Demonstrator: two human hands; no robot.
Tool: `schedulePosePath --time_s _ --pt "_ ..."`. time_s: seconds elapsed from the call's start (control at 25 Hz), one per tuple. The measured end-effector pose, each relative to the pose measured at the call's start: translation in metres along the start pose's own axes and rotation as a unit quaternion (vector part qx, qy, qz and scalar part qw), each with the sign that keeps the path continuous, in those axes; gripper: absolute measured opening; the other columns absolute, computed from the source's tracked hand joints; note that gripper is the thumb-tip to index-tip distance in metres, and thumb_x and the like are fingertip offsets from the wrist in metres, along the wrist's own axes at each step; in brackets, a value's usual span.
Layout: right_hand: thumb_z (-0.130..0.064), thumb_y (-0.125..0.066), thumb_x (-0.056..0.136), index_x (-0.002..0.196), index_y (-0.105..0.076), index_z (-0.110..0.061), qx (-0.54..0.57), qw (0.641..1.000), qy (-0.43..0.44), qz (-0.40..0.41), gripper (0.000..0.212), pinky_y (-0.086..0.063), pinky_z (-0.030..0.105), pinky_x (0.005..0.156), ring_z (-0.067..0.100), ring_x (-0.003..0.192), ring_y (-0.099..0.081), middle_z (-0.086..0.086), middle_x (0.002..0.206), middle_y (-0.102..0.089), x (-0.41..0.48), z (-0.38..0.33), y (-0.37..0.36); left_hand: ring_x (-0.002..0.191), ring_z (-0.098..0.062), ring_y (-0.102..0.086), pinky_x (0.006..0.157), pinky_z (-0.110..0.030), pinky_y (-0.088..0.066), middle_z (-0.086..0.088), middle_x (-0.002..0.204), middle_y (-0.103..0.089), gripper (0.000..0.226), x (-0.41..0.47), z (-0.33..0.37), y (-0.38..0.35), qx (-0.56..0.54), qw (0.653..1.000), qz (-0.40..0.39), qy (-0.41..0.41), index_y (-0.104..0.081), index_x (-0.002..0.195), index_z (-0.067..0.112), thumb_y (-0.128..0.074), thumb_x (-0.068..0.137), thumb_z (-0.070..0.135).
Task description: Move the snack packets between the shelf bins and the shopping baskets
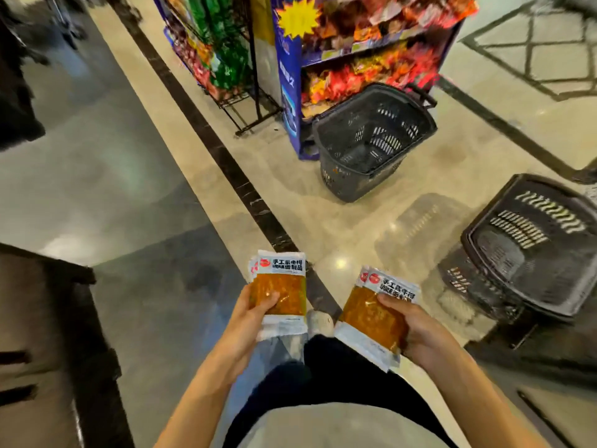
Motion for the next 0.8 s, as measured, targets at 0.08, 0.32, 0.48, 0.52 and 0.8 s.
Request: schedulePosePath --time_s 0.08,0.32,0.48,0.52,0.8 --pt "-0.01 -0.062 0.085 0.102 -0.061 -0.013 -0.011 1.0 0.015 0.016 0.017 -0.054 0.034 0.059 0.022 0.072 -0.07 0.007 0.078 -0.074 0.026 -0.059 -0.014 0.099 -0.023 -0.068 0.073 -0.032 -0.057 -0.006 0.116 -0.067 0.044 0.032 0.029 -0.011 -0.016 1.0 -0.001 0.004 -0.047 0.13 0.02 -0.059 0.088 0.02" --pt "-0.01 -0.061 0.086 0.1 -0.062 -0.013 0.021 0.998 0.021 0.048 0.014 -0.049 0.039 0.065 0.024 0.076 -0.066 0.008 0.074 -0.073 0.103 -0.188 -0.051 0.098 -0.027 -0.068 0.077 -0.036 -0.055 -0.008 0.111 -0.07 0.037 0.129 0.103 -0.042 -0.006 0.999 -0.004 0.035 -0.05 0.128 0.019 -0.056 0.091 0.018" --pt "-0.009 -0.061 0.087 0.103 -0.06 -0.012 0.088 0.993 0.009 0.082 0.016 -0.049 0.04 0.068 0.026 0.077 -0.065 0.007 0.068 -0.072 0.166 -0.257 -0.066 0.104 -0.03 -0.065 0.087 -0.04 -0.052 -0.011 0.117 -0.067 0.042 0.242 0.176 -0.085 0.034 0.998 -0.026 0.04 -0.048 0.131 0.014 -0.057 0.09 0.015" --pt "-0.01 -0.06 0.087 0.106 -0.059 -0.012 0.105 0.99 0.007 0.096 0.019 -0.05 0.04 0.069 0.026 0.074 -0.067 0.007 0.069 -0.073 0.18 -0.272 -0.069 0.107 -0.03 -0.063 0.089 -0.04 -0.051 -0.012 0.119 -0.065 0.041 0.268 0.199 -0.101 0.051 0.997 -0.038 0.044 -0.048 0.131 0.014 -0.056 0.091 0.015" --pt "-0.005 -0.055 0.088 0.096 -0.062 -0.006 0.262 0.957 0.007 0.123 0.01 -0.057 0.035 0.05 0.022 0.057 -0.07 0.012 0.071 -0.072 0.255 -0.352 -0.08 0.09 -0.018 -0.061 0.072 -0.03 -0.049 -0.006 0.106 -0.066 0.017 0.427 0.322 -0.222 0.202 0.967 -0.127 0.086 -0.055 0.101 0.025 -0.058 0.09 0.012"
Point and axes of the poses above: each hand's wrist, its own x-axis towards the middle knuckle, its own y-axis out of the back of the hand, z = x × y, the point moved 9 cm from there along x, towards the middle knuckle
